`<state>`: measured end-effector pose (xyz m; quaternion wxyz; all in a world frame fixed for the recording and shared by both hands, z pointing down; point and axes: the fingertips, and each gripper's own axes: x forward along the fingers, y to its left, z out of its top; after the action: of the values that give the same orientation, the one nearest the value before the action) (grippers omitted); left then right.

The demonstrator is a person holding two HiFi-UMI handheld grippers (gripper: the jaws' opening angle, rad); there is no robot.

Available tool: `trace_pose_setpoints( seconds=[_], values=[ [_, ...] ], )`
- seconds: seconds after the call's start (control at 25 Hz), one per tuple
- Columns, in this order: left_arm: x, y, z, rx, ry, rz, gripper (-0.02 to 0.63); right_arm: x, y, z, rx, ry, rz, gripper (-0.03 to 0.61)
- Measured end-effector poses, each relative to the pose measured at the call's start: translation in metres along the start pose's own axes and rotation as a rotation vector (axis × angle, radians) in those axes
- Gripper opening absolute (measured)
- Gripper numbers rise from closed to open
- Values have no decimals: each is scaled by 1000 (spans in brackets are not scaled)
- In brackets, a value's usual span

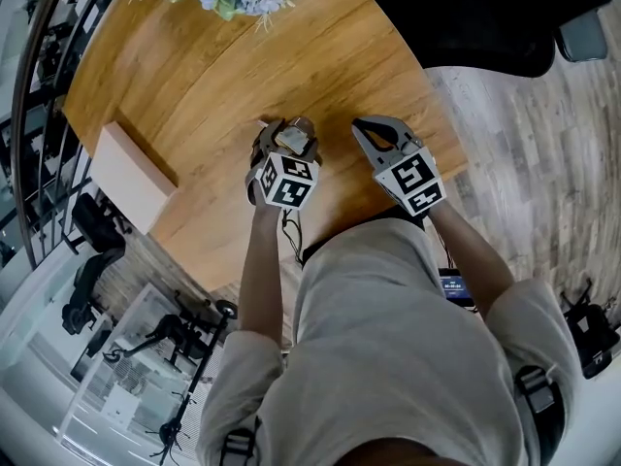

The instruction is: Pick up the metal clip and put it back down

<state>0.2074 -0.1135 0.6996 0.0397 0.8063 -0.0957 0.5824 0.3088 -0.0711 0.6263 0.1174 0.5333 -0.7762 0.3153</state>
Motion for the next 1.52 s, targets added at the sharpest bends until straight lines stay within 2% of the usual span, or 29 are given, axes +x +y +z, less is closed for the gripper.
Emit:
trace_pose_setpoints(
  seconds=[0.16,0.44,0.6,0.72,0.92,1.16,1.52],
  values=[
    [4,-3,0,5,14,-22,313,-2,-3,4,5,-2,-13,28],
    [5,-4,-1,-41,1,-57,310,-2,-3,6,8,-5,-28,28],
    [5,-4,-1,-39,5,-53,307,-4,-1,4,0,7,-34,28],
    [2,-3,1,-74,-16,-43,305,-7,-1,5,-7,6,-48,28],
    [-19,8,8,-200,-132,0,304,-9,10,16,-25,-12,-58,28],
    [-52,9,21,-299,-294,28,304,-11,25,30,-54,-31,-65,28],
    [-132,24,26,-478,-527,124,304,-11,68,75,-109,-129,-46,28]
  ],
)
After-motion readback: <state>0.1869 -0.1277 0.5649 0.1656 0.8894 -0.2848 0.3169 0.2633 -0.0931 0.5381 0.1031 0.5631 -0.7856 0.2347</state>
